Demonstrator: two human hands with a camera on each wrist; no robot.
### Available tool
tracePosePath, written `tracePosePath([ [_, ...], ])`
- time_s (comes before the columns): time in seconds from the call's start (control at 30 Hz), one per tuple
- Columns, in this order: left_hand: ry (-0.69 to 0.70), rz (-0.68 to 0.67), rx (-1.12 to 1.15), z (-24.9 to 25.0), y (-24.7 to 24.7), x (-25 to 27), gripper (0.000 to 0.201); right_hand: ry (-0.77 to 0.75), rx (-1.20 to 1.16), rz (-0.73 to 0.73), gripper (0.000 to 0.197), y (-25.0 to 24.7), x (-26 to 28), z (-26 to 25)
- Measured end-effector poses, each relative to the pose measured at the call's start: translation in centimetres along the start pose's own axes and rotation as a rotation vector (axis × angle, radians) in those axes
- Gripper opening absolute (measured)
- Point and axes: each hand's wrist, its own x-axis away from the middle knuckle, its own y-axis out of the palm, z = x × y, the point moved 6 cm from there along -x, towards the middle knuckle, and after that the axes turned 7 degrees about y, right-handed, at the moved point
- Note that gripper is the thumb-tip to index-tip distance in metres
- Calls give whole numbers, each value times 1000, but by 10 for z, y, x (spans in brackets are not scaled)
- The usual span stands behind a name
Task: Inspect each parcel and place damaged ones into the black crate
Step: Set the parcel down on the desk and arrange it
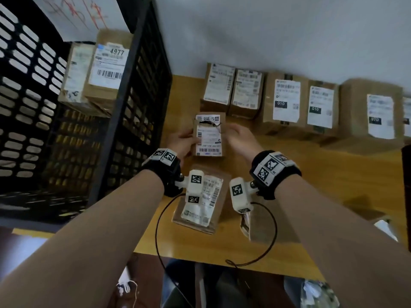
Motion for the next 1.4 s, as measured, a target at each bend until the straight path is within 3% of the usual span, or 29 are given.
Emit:
tracePosePath([
  [0.13, -21, -28, 15, -3, 1, -5, 39, -113, 170, -60, 43, 14, -1, -18],
  [0.33, -47, -75, 3, -3, 1, -10, 29, 60, 415, -154, 66, 41, -35, 0],
  [0.5, -76, -123, 0, -7, -2, -13, 25, 106, 357, -158, 49, 38, -43, -5],
  [0.8, -67, -113, 28, -8, -3, -13, 32, 75, 384, -166, 45, 35, -34, -13],
  [0.9, -50, -87, 26, -7, -7, -13, 35, -47, 284, -80, 39, 19, -22, -30],
  [1.03, -24, -42, 33, -9, -9, -11, 43, -89, 74, 196, 32, -13, -15, -30],
  [1.17, 51, -21, -5, -4, -4, -6, 46, 121, 22, 75, 36, -1, -15, -5],
  [1.3, 45, -28, 22, 5, 2, -7, 32, -36, -79, 273, 24, -22, -7, -18],
  [1.4, 60, -88, -46, 9, 9, -8, 26, -98, -86, 278, 30, -25, -5, -23],
])
